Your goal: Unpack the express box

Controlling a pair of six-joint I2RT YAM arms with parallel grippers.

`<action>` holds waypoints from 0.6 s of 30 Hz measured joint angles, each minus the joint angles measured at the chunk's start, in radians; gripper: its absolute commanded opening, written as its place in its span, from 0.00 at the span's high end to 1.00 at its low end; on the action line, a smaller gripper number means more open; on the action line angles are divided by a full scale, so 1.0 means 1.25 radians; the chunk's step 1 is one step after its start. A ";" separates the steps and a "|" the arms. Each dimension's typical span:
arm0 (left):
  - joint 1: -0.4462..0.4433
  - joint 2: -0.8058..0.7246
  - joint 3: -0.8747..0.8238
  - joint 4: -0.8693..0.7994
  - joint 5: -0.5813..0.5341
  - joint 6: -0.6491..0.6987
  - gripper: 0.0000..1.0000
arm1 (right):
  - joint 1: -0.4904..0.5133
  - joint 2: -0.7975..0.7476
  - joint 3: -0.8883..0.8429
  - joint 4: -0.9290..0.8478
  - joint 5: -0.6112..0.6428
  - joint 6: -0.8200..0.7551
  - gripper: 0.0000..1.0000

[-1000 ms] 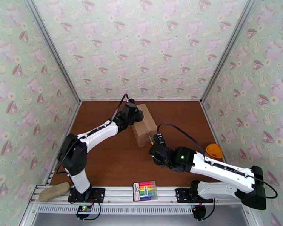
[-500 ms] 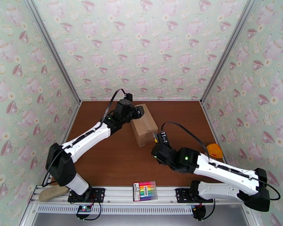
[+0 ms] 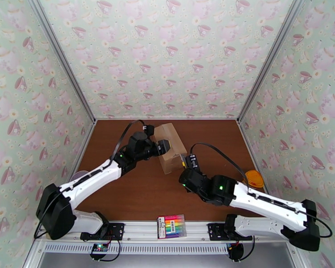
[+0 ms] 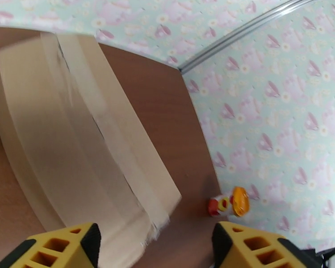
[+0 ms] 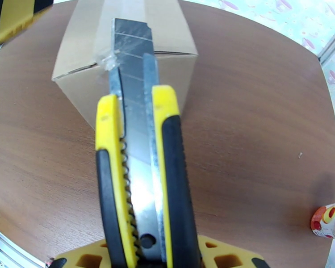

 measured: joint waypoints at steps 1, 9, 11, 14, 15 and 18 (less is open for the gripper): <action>-0.003 -0.013 -0.019 0.007 0.010 -0.006 0.25 | -0.001 0.004 0.000 0.007 -0.003 -0.003 1.00; -0.035 -0.061 -0.111 0.117 0.085 -0.062 0.33 | -0.019 0.034 0.019 0.054 -0.042 -0.031 1.00; -0.047 -0.060 -0.122 0.149 0.100 -0.074 0.36 | -0.023 0.039 0.028 0.061 -0.050 -0.038 1.00; -0.063 -0.053 -0.124 0.194 0.116 -0.092 0.38 | -0.029 0.043 0.039 0.070 -0.060 -0.044 1.00; -0.068 -0.049 -0.124 0.208 0.120 -0.096 0.39 | -0.029 0.043 0.041 0.073 -0.062 -0.045 1.00; -0.079 -0.032 -0.124 0.244 0.134 -0.108 0.40 | -0.033 0.047 0.048 0.078 -0.067 -0.051 1.00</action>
